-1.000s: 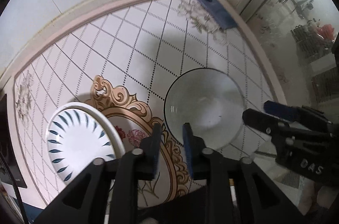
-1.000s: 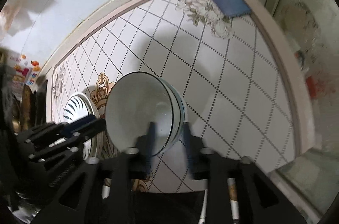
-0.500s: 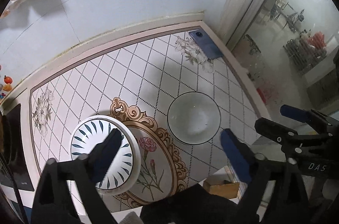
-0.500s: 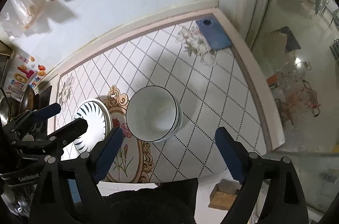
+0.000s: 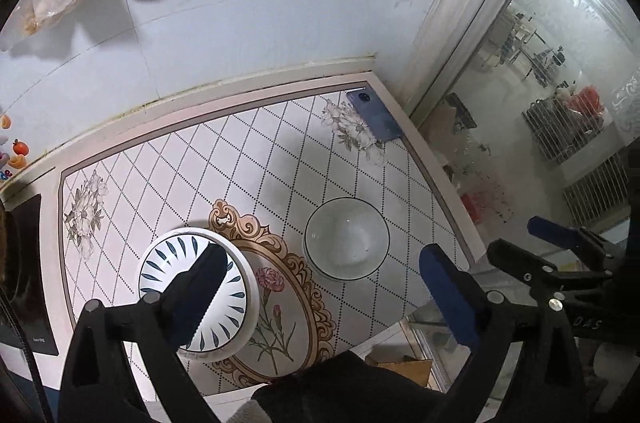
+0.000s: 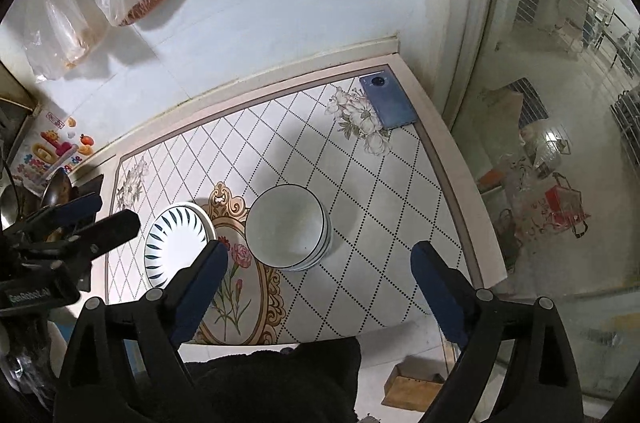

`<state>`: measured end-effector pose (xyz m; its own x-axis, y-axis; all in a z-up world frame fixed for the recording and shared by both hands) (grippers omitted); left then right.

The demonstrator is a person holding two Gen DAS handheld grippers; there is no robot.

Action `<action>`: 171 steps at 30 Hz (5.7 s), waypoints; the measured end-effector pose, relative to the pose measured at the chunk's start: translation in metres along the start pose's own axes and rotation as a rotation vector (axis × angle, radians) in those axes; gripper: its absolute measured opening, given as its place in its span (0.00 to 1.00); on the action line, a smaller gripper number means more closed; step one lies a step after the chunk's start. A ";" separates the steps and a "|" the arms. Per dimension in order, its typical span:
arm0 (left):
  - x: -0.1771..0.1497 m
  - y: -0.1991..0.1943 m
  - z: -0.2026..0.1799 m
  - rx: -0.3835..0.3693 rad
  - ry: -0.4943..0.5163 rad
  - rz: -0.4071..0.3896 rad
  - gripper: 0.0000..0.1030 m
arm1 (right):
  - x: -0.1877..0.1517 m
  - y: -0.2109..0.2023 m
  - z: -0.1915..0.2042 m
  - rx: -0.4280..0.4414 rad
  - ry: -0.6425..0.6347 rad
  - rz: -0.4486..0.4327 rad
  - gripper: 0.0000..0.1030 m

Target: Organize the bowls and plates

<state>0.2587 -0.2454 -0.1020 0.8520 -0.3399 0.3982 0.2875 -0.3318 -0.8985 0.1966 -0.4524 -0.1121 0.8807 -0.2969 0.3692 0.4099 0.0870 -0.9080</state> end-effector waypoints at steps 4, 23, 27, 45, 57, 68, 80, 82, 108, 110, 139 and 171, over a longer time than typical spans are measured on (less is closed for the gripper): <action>0.003 0.016 -0.004 0.019 0.020 0.032 0.96 | 0.001 0.007 -0.003 0.012 0.009 0.013 0.92; 0.005 0.222 0.044 -0.142 -0.218 0.406 0.95 | -0.001 0.209 -0.050 0.314 0.200 0.271 0.92; -0.003 0.250 0.045 -0.199 -0.246 0.471 0.92 | -0.006 0.249 -0.050 0.389 0.230 0.328 0.92; -0.012 0.266 0.045 -0.194 -0.281 0.466 0.48 | -0.022 0.326 -0.038 0.478 0.273 0.424 0.57; 0.002 0.197 0.100 -0.130 -0.375 0.330 0.48 | 0.006 0.308 0.020 0.509 0.168 0.436 0.56; -0.031 0.141 0.206 -0.039 -0.611 0.220 0.48 | 0.035 0.323 0.142 0.619 -0.078 0.496 0.55; -0.082 0.130 0.271 0.016 -0.771 0.188 0.48 | 0.005 0.362 0.239 0.644 -0.231 0.585 0.54; -0.085 0.130 0.273 0.023 -0.777 0.189 0.48 | 0.000 0.364 0.246 0.639 -0.240 0.588 0.54; -0.091 0.133 0.265 0.090 -0.700 0.216 0.46 | -0.005 0.373 0.260 0.585 -0.243 0.586 0.54; -0.091 0.131 0.262 0.108 -0.685 0.219 0.46 | -0.003 0.370 0.259 0.578 -0.249 0.571 0.54; -0.155 -0.114 0.167 0.361 -0.293 -0.221 0.97 | -0.069 0.049 0.244 0.138 -0.235 -0.083 0.96; -0.213 -0.224 0.078 0.469 -0.252 -0.459 0.99 | -0.152 -0.125 0.201 0.078 -0.254 -0.382 1.00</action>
<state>0.0463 -0.0301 0.0003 0.6586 -0.0232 0.7521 0.7523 0.0409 -0.6575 0.0596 -0.2268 -0.0149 0.6893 -0.0797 0.7201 0.7244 0.0913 -0.6833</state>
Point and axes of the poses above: each gripper's, at about its wrist camera, not at the fingertips, and y roughly the way its jaws point, z to its left, x to its top, the point moved 1 cm from there along y, roughly the way its jaws point, and after that the axes turned 1 degree about z, right-handed, at the moved point
